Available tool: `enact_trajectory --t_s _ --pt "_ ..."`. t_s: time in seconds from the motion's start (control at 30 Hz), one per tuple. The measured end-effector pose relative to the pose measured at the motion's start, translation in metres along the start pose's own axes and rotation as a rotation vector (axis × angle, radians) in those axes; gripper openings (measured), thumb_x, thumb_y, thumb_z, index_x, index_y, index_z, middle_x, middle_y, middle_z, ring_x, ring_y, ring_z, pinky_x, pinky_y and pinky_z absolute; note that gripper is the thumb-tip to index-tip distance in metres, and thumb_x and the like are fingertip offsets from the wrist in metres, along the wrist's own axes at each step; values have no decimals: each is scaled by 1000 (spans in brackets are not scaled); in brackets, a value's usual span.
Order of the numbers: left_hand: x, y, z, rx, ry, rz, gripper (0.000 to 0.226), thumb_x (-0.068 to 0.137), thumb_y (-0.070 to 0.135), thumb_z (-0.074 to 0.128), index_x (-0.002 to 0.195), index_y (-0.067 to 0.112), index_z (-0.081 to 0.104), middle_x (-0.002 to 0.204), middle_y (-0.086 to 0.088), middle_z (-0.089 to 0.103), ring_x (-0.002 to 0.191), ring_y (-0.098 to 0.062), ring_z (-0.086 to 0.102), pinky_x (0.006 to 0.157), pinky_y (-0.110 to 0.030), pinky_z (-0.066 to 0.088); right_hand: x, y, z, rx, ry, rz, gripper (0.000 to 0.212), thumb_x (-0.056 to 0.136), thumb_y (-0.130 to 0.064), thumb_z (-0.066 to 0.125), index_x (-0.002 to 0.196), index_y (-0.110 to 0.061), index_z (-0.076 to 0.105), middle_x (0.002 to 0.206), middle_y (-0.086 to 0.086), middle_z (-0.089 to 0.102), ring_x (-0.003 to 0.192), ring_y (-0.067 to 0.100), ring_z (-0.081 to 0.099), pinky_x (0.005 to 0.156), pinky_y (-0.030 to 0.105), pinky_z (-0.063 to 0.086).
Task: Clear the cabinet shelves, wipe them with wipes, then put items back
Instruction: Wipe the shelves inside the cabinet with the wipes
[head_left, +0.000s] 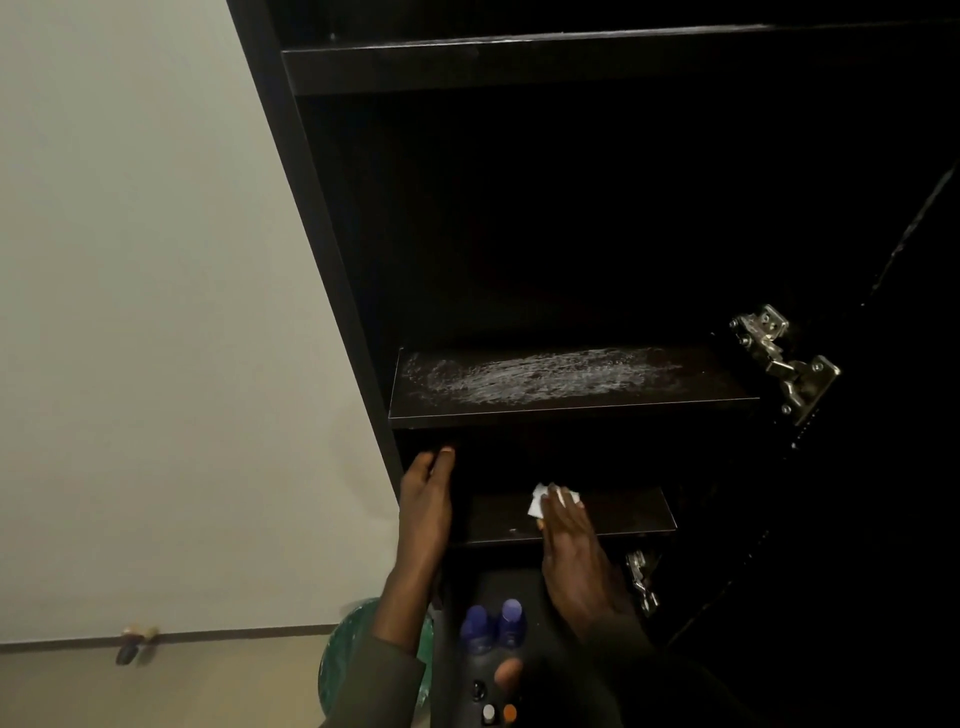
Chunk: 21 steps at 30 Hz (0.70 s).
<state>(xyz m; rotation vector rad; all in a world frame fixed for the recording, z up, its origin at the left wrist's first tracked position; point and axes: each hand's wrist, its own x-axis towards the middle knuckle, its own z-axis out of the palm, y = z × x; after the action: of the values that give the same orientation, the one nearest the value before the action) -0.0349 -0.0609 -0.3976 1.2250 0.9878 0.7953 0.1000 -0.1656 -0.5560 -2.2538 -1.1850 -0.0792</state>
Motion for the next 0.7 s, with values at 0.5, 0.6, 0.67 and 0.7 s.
enact_trajectory --t_s 0.5,0.6,0.67,0.7 --pt "-12 36 -26 115 -40 173 29 102 27 48 91 24 75 95 1 77 95 -13 73 88 -33 56 34 -72 0 838 138 537 24 99 -16 51 100 -27 72 106 1 72 93 18 68 83 33 54" --pt "-13 35 -28 172 -28 180 29 101 32 48 89 30 74 94 6 77 95 -11 71 90 -34 55 46 -41 -19 712 310 734 22 99 -19 51 102 -16 72 96 11 71 89 28 66 75 33 49" --pt "-14 34 -26 205 -12 185 30 101 35 47 86 28 73 93 0 76 94 -16 70 90 -38 55 45 -28 -23 491 267 585 24 99 -16 47 111 -12 68 97 13 69 90 31 66 78 39 54" --pt "-14 34 -25 213 -4 187 30 101 36 47 86 26 71 94 -5 75 94 -19 70 91 -41 55 41 -27 -20 415 247 456 25 97 -10 48 113 -10 67 100 14 69 91 32 66 81 41 56"
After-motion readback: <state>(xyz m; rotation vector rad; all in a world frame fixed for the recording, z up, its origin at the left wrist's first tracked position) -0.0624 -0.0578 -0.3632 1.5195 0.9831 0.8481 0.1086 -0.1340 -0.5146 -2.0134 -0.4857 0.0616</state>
